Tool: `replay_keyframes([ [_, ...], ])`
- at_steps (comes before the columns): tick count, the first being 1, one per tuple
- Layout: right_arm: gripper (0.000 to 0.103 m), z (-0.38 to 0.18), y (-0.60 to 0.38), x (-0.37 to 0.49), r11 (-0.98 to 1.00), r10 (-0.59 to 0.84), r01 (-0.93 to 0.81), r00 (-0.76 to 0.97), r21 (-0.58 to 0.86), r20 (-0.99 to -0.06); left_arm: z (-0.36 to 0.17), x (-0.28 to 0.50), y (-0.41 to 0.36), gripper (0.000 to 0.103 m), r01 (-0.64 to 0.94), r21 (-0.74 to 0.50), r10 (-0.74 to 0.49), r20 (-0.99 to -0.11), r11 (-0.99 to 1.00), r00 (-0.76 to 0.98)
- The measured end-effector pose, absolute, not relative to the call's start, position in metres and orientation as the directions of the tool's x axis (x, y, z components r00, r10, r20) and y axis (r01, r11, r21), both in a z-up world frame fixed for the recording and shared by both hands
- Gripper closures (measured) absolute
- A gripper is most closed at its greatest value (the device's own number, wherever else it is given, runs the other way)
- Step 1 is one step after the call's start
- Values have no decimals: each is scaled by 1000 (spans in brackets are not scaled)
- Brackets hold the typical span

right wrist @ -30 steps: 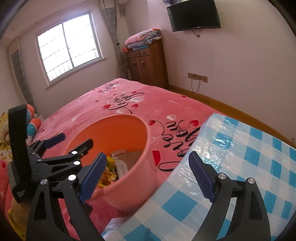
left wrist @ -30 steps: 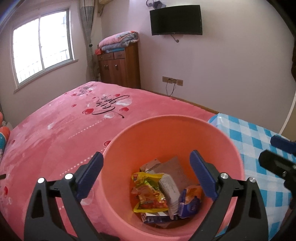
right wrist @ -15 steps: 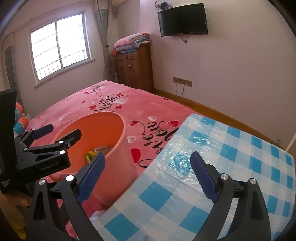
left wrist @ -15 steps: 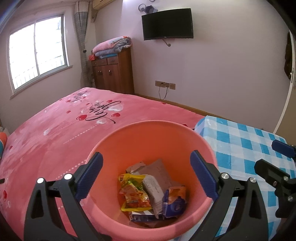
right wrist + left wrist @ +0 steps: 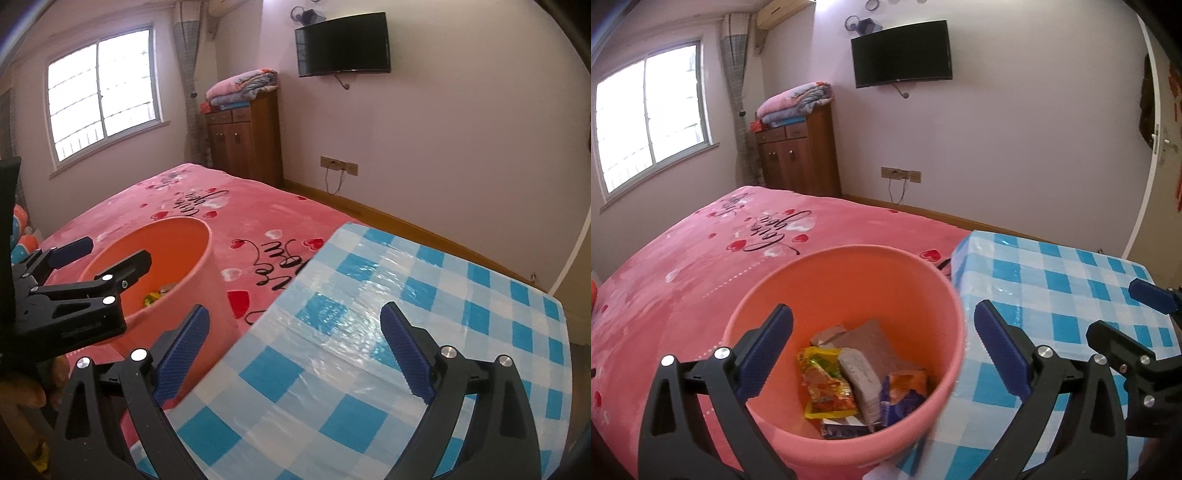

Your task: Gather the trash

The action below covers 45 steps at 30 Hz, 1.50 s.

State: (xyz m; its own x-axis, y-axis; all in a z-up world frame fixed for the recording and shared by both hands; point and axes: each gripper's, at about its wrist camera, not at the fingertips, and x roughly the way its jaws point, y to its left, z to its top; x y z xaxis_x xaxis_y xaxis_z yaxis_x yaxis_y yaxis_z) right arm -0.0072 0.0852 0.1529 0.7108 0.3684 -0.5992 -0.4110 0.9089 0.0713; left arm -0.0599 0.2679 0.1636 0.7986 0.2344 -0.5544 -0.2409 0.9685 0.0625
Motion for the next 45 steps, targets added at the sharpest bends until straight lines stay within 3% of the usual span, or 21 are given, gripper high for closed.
replay_keyframes([
  [45, 9, 132, -66, -53, 988, 151, -142, 791, 62, -593, 148, -62, 133, 4, -19, 61, 51, -578, 998, 814],
])
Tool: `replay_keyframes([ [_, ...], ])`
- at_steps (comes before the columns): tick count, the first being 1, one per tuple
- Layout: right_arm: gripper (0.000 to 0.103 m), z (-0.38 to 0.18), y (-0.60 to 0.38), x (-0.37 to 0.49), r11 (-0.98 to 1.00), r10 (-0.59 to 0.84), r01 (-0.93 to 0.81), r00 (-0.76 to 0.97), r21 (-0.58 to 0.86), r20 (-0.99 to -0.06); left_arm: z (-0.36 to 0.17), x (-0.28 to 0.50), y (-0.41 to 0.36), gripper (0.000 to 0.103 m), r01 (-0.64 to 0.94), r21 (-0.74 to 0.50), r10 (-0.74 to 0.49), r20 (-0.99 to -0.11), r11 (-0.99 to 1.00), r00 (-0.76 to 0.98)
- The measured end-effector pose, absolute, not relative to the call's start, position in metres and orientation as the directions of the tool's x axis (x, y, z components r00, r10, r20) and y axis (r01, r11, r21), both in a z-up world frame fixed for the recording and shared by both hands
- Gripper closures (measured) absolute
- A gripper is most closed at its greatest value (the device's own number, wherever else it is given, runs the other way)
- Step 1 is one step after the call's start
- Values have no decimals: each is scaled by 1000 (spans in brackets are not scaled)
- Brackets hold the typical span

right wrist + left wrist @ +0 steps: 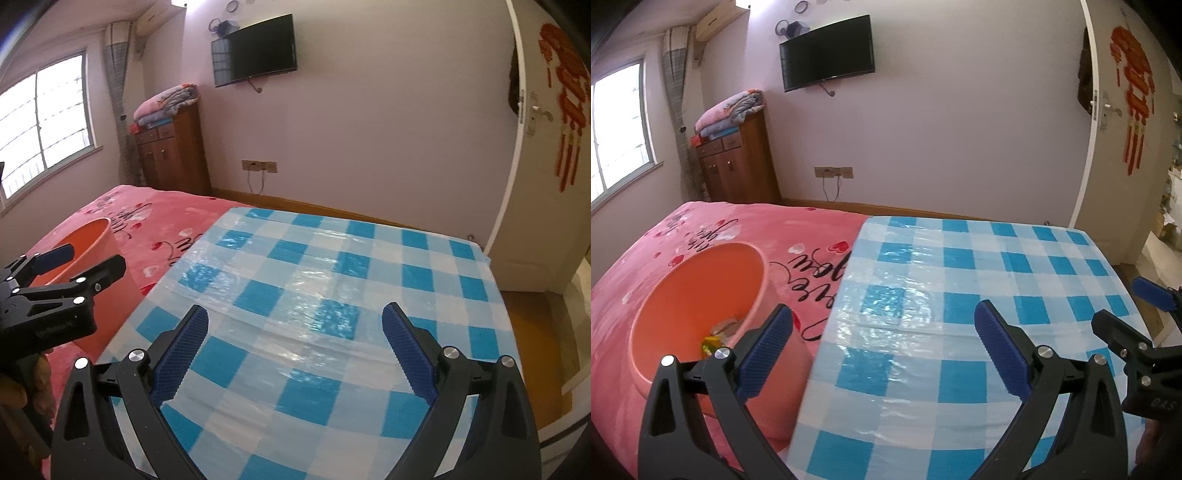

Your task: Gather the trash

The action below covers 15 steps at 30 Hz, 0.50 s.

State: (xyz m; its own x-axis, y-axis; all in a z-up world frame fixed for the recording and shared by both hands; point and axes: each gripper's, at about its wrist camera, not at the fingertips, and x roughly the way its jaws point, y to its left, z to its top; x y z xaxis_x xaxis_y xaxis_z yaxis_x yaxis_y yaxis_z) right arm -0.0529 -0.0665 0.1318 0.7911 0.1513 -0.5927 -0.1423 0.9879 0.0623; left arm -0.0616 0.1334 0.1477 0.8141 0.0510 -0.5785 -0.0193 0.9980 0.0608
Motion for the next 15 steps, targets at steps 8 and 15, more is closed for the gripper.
replay_keyframes([
  [8, 9, 125, -95, -64, 995, 97, -79, 800, 57, -592, 142, -60, 108, 4, 30, 50, 5, -580, 998, 815],
  [15, 9, 117, -121, -73, 998, 44, -15, 801, 53, -597, 136, -61, 85, 4, 77, 42, -39, -581, 996, 813],
])
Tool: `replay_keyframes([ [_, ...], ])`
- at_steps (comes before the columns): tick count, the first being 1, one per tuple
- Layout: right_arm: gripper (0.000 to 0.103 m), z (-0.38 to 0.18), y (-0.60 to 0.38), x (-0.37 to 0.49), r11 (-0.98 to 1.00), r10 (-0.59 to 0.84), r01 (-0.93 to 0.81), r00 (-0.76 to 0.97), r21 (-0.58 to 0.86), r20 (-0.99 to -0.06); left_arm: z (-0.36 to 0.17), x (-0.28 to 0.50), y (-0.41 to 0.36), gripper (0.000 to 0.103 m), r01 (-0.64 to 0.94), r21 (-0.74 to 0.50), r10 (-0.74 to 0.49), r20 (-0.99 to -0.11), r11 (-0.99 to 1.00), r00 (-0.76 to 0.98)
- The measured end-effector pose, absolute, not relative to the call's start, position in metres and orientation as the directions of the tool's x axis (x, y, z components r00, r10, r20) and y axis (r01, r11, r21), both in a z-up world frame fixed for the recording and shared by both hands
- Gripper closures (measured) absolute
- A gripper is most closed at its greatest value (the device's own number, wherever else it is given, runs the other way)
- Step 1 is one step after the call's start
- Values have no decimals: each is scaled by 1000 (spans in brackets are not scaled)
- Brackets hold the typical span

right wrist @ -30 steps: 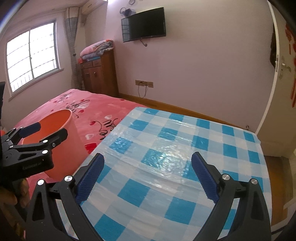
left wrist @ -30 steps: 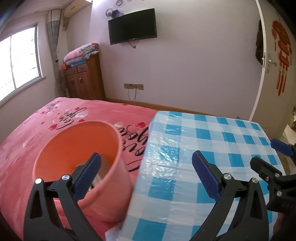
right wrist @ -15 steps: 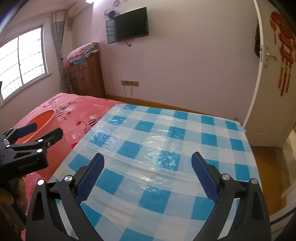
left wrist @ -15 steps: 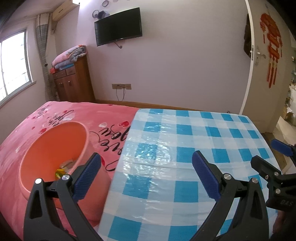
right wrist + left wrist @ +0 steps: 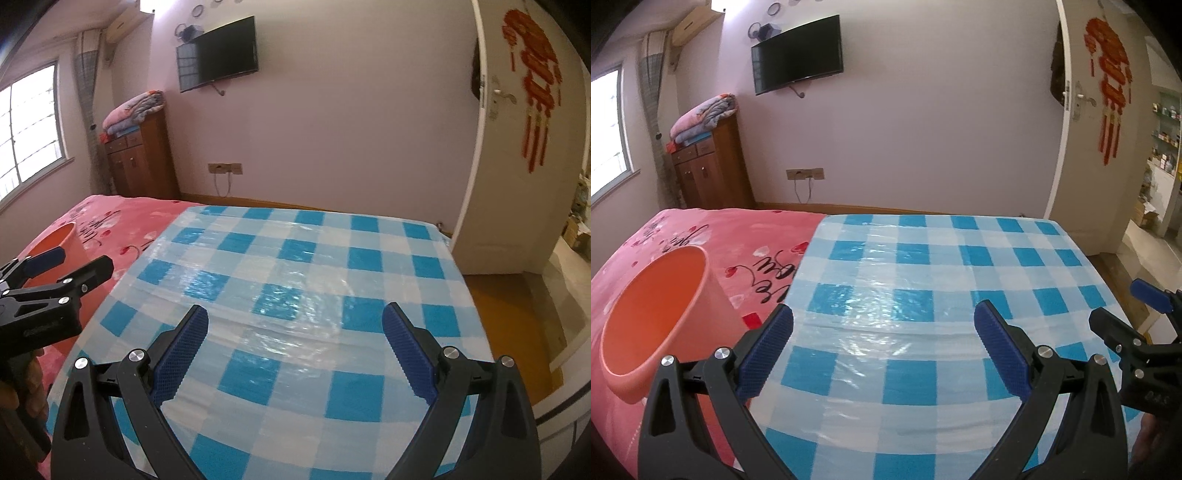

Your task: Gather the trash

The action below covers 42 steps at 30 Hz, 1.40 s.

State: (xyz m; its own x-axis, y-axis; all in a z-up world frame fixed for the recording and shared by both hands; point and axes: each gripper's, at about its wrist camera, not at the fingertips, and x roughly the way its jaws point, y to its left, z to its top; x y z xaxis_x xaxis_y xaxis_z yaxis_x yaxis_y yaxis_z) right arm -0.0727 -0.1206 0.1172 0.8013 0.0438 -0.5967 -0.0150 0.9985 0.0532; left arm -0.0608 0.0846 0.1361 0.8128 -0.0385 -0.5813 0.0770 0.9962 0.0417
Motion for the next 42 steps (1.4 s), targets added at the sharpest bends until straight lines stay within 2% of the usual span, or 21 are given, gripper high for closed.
replay_keyframes([
  [11, 9, 103, -141, -90, 998, -55, 62, 803, -9, -593, 123, -70, 46, 4, 155, 49, -97, -587, 987, 804],
  [21, 9, 94, -160, -105, 992, -105, 125, 801, -6, -589, 114, -81, 24, 4, 199, 46, -135, -583, 979, 801],
  [27, 9, 95, -166, -115, 989, -127, 148, 809, -9, -575, 104, -86, 15, 4, 228, 19, -169, -610, 974, 774],
  [42, 9, 97, -168, -127, 987, -145, 160, 815, -22, -562, 99, -94, 9, 4, 215, 32, -153, -602, 976, 783],
])
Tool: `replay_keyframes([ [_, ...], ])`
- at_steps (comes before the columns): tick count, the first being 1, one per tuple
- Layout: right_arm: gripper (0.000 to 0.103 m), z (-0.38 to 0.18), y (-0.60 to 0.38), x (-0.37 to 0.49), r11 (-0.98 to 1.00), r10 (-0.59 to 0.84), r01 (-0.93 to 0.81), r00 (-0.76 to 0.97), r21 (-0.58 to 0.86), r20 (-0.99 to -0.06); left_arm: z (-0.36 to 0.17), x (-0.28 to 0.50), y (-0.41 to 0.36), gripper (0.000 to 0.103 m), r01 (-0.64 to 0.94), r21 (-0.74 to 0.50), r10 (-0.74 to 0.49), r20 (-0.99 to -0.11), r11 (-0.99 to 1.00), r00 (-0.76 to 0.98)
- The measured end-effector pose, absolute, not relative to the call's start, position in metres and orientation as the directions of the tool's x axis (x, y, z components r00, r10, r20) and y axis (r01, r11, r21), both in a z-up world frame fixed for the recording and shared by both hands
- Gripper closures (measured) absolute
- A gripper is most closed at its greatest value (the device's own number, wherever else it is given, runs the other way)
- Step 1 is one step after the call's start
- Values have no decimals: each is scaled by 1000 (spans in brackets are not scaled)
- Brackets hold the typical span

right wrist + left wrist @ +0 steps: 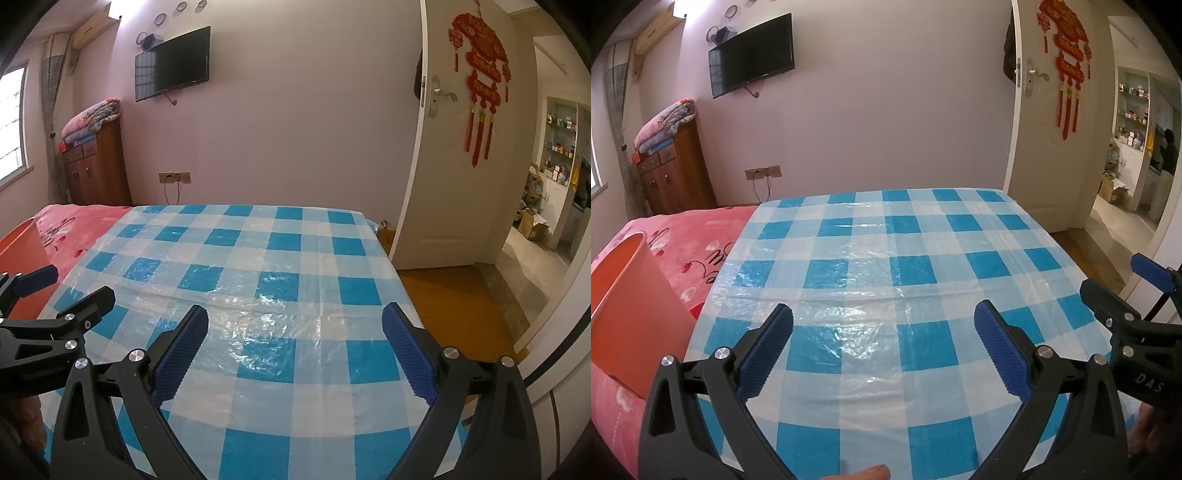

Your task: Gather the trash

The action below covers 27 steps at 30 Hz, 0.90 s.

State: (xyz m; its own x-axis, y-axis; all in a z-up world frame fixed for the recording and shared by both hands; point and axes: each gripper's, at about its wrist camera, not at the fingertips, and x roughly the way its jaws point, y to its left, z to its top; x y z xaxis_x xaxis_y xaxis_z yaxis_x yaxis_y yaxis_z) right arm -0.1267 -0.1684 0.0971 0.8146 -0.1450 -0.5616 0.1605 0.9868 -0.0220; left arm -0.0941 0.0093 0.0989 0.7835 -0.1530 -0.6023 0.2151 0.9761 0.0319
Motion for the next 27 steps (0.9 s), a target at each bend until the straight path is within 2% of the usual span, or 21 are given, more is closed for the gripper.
replay_keyframes([
  [14, 9, 80, -168, -114, 989, -126, 145, 791, -18, -598, 84, -83, 5, 4, 223, 37, -152, -623, 974, 767],
  [27, 9, 30, -184, -71, 988, -89, 152, 683, 22, -725, 36, -41, -4, 4, 122, 49, -46, -739, 991, 672],
])
